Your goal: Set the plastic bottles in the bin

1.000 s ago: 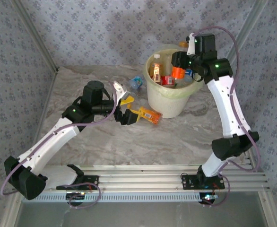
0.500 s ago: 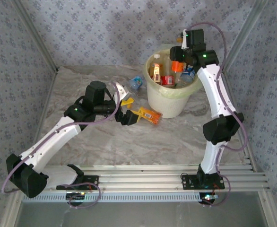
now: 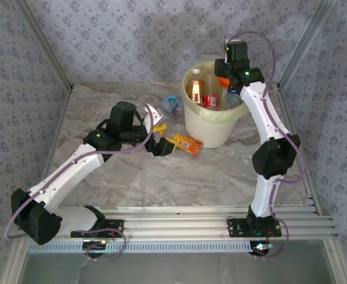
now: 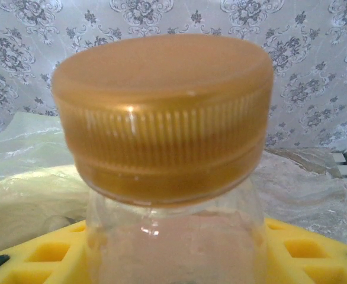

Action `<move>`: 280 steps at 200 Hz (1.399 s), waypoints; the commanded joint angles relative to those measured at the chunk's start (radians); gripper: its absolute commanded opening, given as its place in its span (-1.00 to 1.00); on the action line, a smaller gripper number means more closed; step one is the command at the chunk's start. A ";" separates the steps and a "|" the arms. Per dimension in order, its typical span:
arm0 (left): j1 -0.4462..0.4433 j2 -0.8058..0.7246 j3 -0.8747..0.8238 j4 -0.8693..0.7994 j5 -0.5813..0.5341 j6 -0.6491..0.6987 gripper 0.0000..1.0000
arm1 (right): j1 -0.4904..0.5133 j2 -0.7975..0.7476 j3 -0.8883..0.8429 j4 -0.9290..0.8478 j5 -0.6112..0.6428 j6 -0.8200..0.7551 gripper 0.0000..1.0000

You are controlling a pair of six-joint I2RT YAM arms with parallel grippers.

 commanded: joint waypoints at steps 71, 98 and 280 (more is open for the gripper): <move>-0.005 0.018 0.000 -0.007 -0.013 0.017 0.99 | 0.004 -0.098 -0.029 -0.021 -0.106 -0.013 0.46; -0.005 0.016 0.000 -0.009 -0.014 0.020 0.99 | 0.008 -0.088 -0.008 -0.050 -0.193 -0.021 0.43; -0.005 0.022 -0.003 -0.013 -0.008 0.021 0.99 | 0.011 0.125 0.294 -0.340 -0.279 -0.020 0.64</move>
